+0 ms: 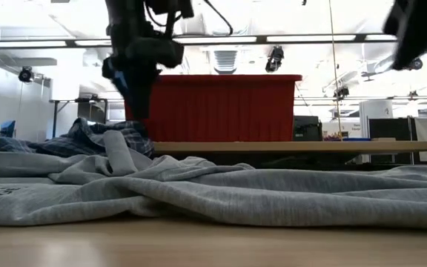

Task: Fold Laundry from Bin
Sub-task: Fold the gray shirt

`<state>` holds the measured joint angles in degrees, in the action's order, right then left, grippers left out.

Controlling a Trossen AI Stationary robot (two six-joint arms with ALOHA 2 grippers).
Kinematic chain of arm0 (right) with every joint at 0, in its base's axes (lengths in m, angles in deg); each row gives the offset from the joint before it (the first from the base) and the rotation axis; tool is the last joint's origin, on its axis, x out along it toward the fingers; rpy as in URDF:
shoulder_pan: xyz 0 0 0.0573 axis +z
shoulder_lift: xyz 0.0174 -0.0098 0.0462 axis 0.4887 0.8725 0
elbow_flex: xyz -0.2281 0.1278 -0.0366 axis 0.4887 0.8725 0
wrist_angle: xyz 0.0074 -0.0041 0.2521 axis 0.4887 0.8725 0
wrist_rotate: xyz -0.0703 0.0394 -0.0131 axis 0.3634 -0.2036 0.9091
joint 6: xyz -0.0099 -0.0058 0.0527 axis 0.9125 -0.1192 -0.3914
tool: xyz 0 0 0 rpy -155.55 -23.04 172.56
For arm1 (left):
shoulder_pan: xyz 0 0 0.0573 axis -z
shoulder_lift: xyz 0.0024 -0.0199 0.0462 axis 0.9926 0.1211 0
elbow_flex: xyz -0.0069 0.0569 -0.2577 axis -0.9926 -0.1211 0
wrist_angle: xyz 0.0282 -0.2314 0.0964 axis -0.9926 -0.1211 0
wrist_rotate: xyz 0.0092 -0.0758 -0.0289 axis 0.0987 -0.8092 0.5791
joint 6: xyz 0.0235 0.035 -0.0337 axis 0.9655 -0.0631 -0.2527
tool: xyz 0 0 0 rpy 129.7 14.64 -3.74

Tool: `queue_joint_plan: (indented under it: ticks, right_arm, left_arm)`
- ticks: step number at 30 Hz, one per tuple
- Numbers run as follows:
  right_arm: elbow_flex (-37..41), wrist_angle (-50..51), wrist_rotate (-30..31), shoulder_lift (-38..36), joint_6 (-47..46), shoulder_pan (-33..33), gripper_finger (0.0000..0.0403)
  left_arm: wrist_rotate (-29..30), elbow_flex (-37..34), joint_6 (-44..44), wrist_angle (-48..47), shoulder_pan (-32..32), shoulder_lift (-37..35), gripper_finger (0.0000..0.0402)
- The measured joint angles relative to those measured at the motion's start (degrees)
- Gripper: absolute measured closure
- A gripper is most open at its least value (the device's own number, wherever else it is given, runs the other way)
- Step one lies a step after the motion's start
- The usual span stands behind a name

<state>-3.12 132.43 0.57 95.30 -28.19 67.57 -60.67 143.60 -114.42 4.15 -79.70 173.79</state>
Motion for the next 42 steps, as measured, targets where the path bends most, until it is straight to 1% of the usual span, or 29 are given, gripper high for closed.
queue_joint_plan:
  ticks: [3, 4, 6, 8, 10, 11, 14, 16, 18, 19, 21, 24, 26, 29, 30, 32, 34, 36, 37, 42]
  right_arm:
    - [1.8, 0.2, -4.9, 0.5, -1.9, 0.0, 0.0340]
    - [2.5, 0.0, -6.5, 0.5, -2.4, 0.5, 0.0328]
    - [4.2, -0.1, -8.8, 0.3, -3.4, 2.1, 0.0307]
    - [6.5, -0.3, -9.2, 0.3, -4.9, 4.5, 0.0296]
    - [8.5, -0.1, -10.5, 0.2, -6.6, 6.9, 0.0296]
    - [9.1, -0.3, -11.3, 0.2, -7.5, 8.0, 0.0299]
    - [10.3, -1.0, -13.4, 0.1, -9.9, 10.9, 0.0322]
    - [11.0, -1.9, -14.0, 0.3, -11.0, 12.3, 0.0347]
    - [11.8, -2.0, -15.7, 0.3, -11.2, 13.1, 0.0377]
    - [12.3, -2.0, -17.0, 0.3, -12.0, 13.3, 0.0385]
    - [13.4, -2.5, -19.8, 0.3, -14.2, 14.0, 0.0390]
    - [16.3, -4.0, -22.9, 0.2, -18.6, 15.4, 0.0394]
    - [18.5, -9.3, -26.1, 0.2, -20.5, 15.7, 0.0394]
    - [21.9, -19.5, -26.7, 0.4, -22.9, 15.7, 0.0394]
    - [22.7, -20.5, -27.3, 0.5, -23.4, 15.7, 0.0394]
    - [23.4, -18.9, -29.9, 0.4, -24.2, 15.7, 0.0394]
    - [23.3, -14.2, -31.2, -0.1, -25.6, 15.9, 0.0394]
    - [22.6, -8.7, -31.1, -1.0, -26.1, 15.9, 0.0394]
    - [21.9, -7.8, -30.9, -1.5, -26.1, 15.9, 0.0394]
    - [15.0, -7.9, -28.2, -4.9, -27.2, 16.7, 0.0394]
  left_arm:
    - [-8.3, 0.7, -0.3, -4.6, 0.0, -1.2, 0.0279]
    - [-11.0, 1.3, -0.5, -6.3, 1.2, -1.9, 0.0262]
    - [-16.3, 2.1, -2.6, -7.8, 5.8, -3.7, 0.0231]
    - [-19.6, 1.8, -6.9, -6.6, 12.3, -5.0, 0.0213]
    - [-21.8, 0.7, -13.3, -3.3, 19.0, -5.3, 0.0208]
    - [-21.8, -0.3, -17.4, -0.7, 22.3, -5.2, 0.0209]
    - [-21.7, -3.2, -28.9, 8.9, 30.2, -3.1, 0.0222]
    - [-21.5, -5.6, -34.1, 11.8, 33.6, -1.4, 0.0234]
    - [-20.9, -7.9, -36.8, 12.5, 35.2, 0.1, 0.0246]
    - [-20.5, -9.2, -37.5, 12.6, 35.6, 0.6, 0.0252]
    - [-19.5, -11.8, -38.0, 12.8, 35.7, 1.4, 0.0265]
    - [-17.6, -15.5, -37.2, 15.7, 35.4, 1.8, 0.0282]
    - [-17.6, -18.2, -36.5, 18.9, 35.3, 1.8, 0.0290]
    - [-18.1, -21.3, -33.7, 20.2, 35.8, 1.5, 0.0299]
    - [-18.9, -22.2, -32.5, 19.3, 36.1, 1.3, 0.0302]
    - [-20.7, -23.1, -29.3, 15.0, 37.1, 1.0, 0.0305]
    - [-21.7, -23.3, -25.7, 10.6, 38.0, 0.6, 0.0307]
    - [-21.7, -23.2, -23.1, 7.6, 38.3, 0.1, 0.0308]
    - [-21.8, -22.9, -22.4, 6.6, 38.3, -0.2, 0.0308]
    - [-22.0, -17.7, -21.5, 6.3, 38.4, -1.5, 0.0308]
